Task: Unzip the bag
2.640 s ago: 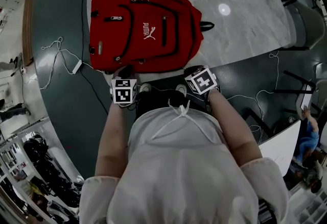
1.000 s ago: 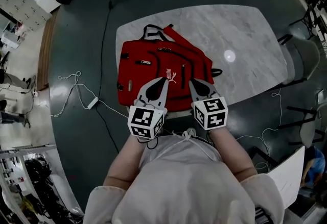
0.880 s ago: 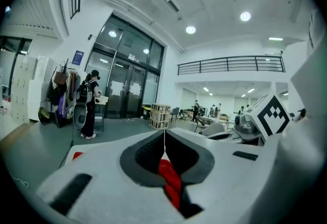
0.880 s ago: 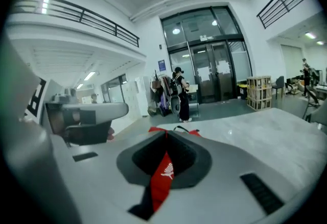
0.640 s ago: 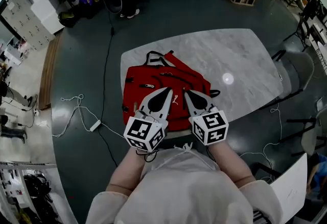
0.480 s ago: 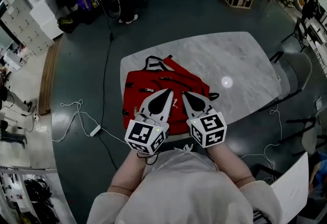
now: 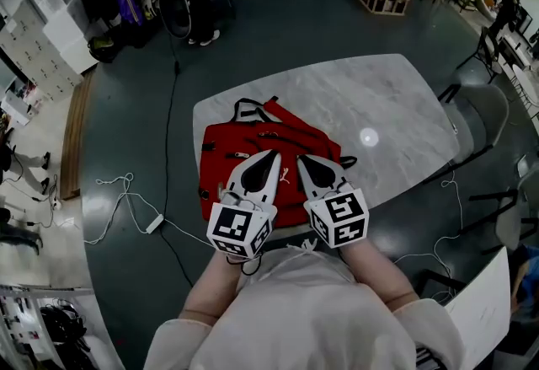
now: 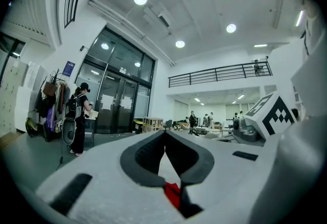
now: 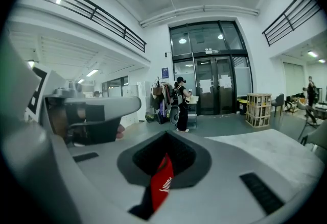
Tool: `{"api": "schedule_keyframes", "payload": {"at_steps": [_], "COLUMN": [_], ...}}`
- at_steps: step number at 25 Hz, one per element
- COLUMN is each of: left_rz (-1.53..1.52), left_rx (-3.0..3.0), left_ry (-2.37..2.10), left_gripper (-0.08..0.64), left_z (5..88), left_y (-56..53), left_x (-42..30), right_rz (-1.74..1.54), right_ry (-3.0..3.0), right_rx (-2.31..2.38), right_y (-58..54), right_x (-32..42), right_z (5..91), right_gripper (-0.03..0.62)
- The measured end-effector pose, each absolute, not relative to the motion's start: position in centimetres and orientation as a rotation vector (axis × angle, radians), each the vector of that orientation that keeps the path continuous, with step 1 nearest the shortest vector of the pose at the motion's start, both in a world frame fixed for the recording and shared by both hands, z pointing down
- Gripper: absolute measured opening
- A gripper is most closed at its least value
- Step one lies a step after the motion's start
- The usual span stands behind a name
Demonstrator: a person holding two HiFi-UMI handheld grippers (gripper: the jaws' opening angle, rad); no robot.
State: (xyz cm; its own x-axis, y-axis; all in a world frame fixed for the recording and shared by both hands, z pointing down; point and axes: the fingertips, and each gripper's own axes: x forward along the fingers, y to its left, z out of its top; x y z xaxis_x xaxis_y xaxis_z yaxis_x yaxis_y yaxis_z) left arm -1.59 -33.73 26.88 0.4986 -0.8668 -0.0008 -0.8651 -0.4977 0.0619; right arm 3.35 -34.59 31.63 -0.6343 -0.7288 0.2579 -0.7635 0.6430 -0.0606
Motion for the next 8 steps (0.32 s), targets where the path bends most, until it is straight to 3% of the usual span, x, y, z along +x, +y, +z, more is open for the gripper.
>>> {"api": "schedule_keyframes", "payload": {"at_steps": [8], "left_rz": [-0.049], "left_rx": [2.660], "left_ry": [-1.556], "left_gripper": [0.021], "left_z": [26.78], "left_y": [-34.18], "left_x": [-2.06], "right_rz": [0.223], "right_ry": [-2.647], "right_rx": [1.225], "right_y": [-35.08], "right_x": [3.21], "right_z": [31.54], "right_gripper": [0.028]}}
